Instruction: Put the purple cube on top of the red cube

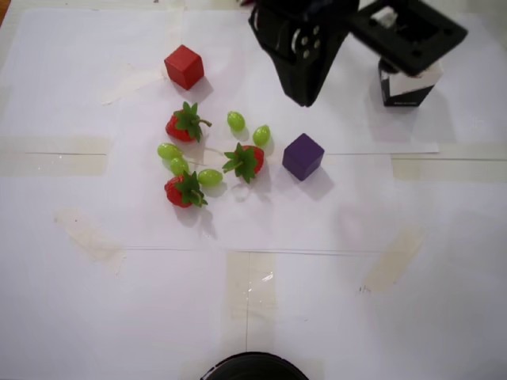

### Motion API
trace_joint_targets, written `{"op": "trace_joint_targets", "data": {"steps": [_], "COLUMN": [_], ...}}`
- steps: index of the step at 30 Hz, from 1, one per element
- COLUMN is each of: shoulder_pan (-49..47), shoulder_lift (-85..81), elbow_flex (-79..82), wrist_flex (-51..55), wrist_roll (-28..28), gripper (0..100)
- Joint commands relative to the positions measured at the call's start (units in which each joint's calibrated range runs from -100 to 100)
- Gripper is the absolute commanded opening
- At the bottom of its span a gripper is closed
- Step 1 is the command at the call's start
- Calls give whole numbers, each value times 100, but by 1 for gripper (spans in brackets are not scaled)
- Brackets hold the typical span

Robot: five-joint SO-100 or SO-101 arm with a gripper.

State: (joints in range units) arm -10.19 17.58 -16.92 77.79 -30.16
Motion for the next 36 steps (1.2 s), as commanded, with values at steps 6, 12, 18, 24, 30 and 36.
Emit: {"op": "trace_joint_targets", "data": {"steps": [6,12,18,24,30,36], "shoulder_pan": [-150,-246,-305,-327,-297,-305], "shoulder_lift": [262,477,701,1036,1268,1475], "elbow_flex": [-435,-335,-335,-326,-317,-317], "wrist_flex": [-172,-254,-320,-483,-573,-695], "wrist_roll": [-10,-34,-49,39,49,44], "gripper": [21,27,30,36,36,34]}}
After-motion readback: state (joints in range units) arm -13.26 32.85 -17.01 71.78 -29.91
